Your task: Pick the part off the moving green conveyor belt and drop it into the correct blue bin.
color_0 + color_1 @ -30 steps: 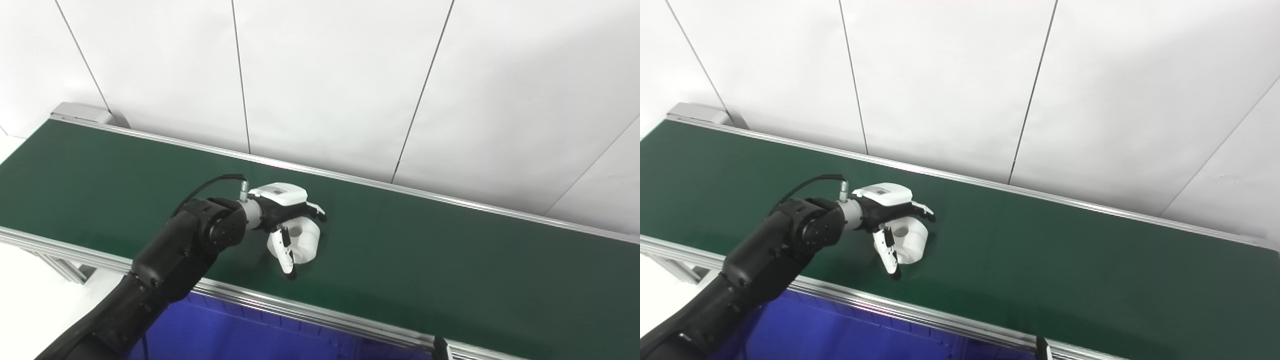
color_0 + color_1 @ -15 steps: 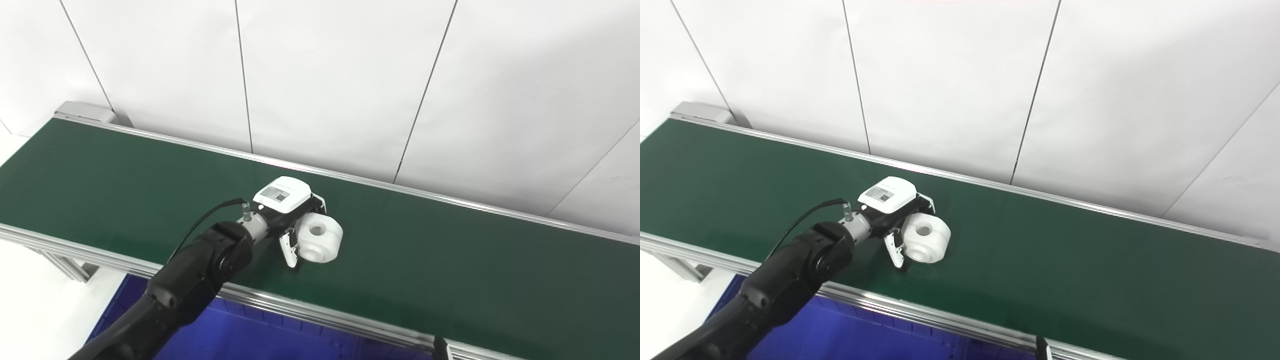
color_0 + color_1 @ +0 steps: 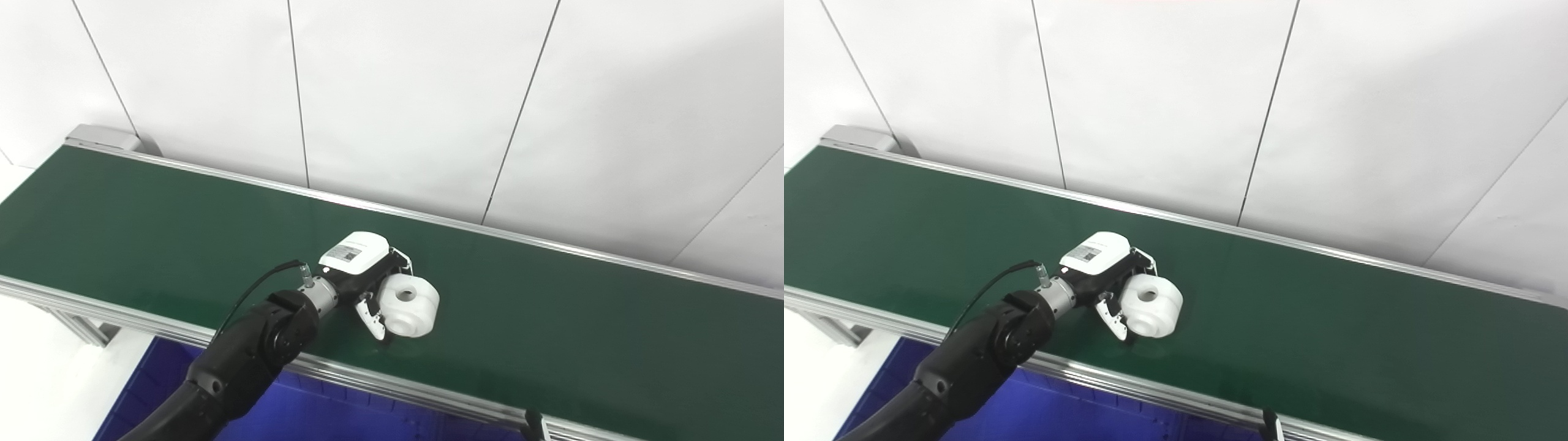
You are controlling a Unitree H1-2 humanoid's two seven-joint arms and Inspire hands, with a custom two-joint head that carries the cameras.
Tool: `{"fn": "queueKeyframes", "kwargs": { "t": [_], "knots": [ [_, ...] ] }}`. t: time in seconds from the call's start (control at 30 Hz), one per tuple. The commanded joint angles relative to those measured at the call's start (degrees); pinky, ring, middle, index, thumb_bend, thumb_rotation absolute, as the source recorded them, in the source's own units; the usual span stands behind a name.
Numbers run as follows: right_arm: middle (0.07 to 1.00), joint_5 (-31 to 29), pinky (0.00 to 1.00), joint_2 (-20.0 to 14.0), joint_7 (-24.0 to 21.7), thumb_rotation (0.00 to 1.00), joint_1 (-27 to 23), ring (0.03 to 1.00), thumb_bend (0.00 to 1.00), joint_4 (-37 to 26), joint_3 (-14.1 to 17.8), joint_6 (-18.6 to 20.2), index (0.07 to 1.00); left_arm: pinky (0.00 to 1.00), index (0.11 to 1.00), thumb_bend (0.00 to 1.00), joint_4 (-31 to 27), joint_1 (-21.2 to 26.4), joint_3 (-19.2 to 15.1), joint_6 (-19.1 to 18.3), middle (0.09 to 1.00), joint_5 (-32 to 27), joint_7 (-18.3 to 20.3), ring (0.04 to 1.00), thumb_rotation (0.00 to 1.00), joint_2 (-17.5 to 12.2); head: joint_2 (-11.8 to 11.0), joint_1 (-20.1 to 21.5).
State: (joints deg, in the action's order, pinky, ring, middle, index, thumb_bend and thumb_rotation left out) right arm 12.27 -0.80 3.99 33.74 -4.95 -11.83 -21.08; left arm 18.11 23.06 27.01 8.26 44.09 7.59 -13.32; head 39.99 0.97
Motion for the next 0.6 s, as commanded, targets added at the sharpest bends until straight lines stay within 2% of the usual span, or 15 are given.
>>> {"fn": "queueKeyframes", "kwargs": {
  "t": [0.0, 0.13, 0.23, 0.37, 0.4, 0.43, 0.5, 0.53, 0.57],
  "knots": [
    [1.0, 0.1, 1.0, 0.3, -0.2, 1.0, -0.1, 1.0, 0.86, -2.1, 0.1, -0.5, 1.0, 0.35, 0.477, 0.52, -2.7, 2.5, -0.8, 0.1, 0.5, -0.5, -0.1, 0.423, 0.0, -0.6, 0.3, -0.5],
    [1.0, -0.4, 1.0, -0.2, -0.7, 1.0, -0.5, 1.0, 0.85, -2.5, 0.3, -0.1, 1.0, 0.35, 0.476, 0.52, -4.3, 3.4, -2.0, 0.4, 0.503, -1.4, 1.1, 0.424, 0.0, -1.5, 1.4, -2.4],
    [1.0, -1.5, 1.0, -0.6, -1.3, 1.0, -0.8, 1.0, 0.85, -2.8, 0.7, 0.3, 1.0, 0.36, 0.472, 0.52, -7.0, 3.8, -3.5, 1.0, 0.508, -1.8, 1.9, 0.436, 0.0, -3.5, 2.2, -4.1],
    [1.0, -2.9, 1.0, -1.3, -2.4, 0.99, -1.0, 1.0, 0.84, -3.4, 1.1, 0.7, 1.0, 0.39, 0.467, 0.52, -13.0, 3.1, -5.4, 2.7, 0.513, -1.8, 3.6, 0.45, 0.0, -8.7, 3.0, -6.0],
    [1.0, -3.3, 1.0, -1.6, -2.7, 1.0, -1.1, 1.0, 0.84, -3.6, 1.4, 0.8, 1.0, 0.39, 0.469, 0.52, -15.0, 2.5, -6.0, 2.8, 0.509, -1.9, 4.3, 0.447, 0.0, -10.0, 3.7, -7.5],
    [1.0, -3.8, 1.0, -1.9, -3.0, 1.0, -1.3, 1.0, 0.83, -3.7, 1.5, 0.9, 1.0, 0.38, 0.473, 0.52, -16.9, 1.7, -6.6, 2.7, 0.501, -2.2, 4.7, 0.436, 0.0, -11.2, 3.9, -7.8],
    [1.0, -4.8, 1.0, -2.5, -3.5, 1.0, -1.6, 1.0, 0.86, -4.1, 2.0, 1.4, 1.0, 0.29, 0.489, 0.52, -19.3, 0.6, -7.4, 2.5, 0.463, -2.4, 5.2, 0.354, 0.0, -12.3, 4.7, -9.4],
    [1.0, -5.1, 1.0, -3.0, -3.9, 1.0, -1.9, 1.0, 0.86, -4.3, 2.3, 1.7, 1.0, 0.28, 0.492, 0.52, -21.4, -0.8, -8.1, 2.6, 0.458, -2.5, 5.5, 0.345, 0.0, -13.2, 5.4, -11.1],
    [1.0, -5.3, 1.0, -3.4, -4.1, 1.0, -2.0, 1.0, 0.87, -4.4, 2.5, 1.9, 1.0, 0.3, 0.501, 0.52, -22.8, -1.7, -8.6, 2.6, 0.427, -2.6, 5.8, 0.339, 0.0, -13.8, 5.4, -11.1]
  ]
}}
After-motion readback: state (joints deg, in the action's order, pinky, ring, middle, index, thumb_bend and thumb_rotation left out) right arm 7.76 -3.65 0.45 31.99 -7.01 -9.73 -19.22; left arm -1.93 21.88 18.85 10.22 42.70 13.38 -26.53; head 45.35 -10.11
